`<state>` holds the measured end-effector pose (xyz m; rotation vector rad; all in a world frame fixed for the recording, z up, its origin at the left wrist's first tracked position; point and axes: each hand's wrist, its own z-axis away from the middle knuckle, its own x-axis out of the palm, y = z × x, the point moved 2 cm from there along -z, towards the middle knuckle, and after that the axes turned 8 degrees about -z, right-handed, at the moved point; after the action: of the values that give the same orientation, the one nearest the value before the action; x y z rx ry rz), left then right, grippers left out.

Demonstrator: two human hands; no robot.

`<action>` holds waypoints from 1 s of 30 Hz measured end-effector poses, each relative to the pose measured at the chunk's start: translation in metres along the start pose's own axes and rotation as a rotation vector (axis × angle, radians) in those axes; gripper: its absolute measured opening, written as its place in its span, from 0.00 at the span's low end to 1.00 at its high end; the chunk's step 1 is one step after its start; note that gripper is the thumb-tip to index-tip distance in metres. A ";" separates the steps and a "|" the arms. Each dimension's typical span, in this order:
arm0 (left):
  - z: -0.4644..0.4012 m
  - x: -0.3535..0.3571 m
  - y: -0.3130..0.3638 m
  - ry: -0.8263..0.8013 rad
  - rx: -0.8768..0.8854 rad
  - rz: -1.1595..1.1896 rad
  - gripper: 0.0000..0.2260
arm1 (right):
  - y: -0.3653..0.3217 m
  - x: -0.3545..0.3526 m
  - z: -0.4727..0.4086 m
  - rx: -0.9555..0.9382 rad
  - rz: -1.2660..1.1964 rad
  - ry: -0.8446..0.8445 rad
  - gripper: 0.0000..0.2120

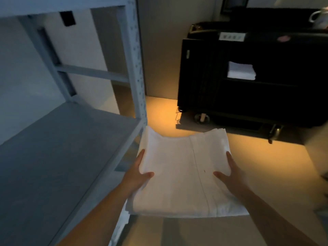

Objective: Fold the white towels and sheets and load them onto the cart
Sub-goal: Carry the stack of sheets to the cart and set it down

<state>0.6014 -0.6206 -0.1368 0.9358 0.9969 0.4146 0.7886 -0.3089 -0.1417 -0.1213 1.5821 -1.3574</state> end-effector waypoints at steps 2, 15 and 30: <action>-0.028 0.033 0.025 -0.067 0.026 -0.006 0.42 | 0.021 -0.030 -0.011 0.040 -0.010 0.059 0.45; -0.217 0.194 0.141 -0.275 0.145 -0.137 0.42 | 0.113 -0.145 -0.156 0.241 0.081 0.207 0.45; -0.483 0.345 0.259 -0.348 0.118 -0.173 0.41 | 0.161 -0.244 -0.440 0.367 0.136 0.231 0.44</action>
<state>0.3921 -0.0120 -0.2090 0.9791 0.7804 0.0436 0.6738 0.2057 -0.1820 0.3714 1.4677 -1.5702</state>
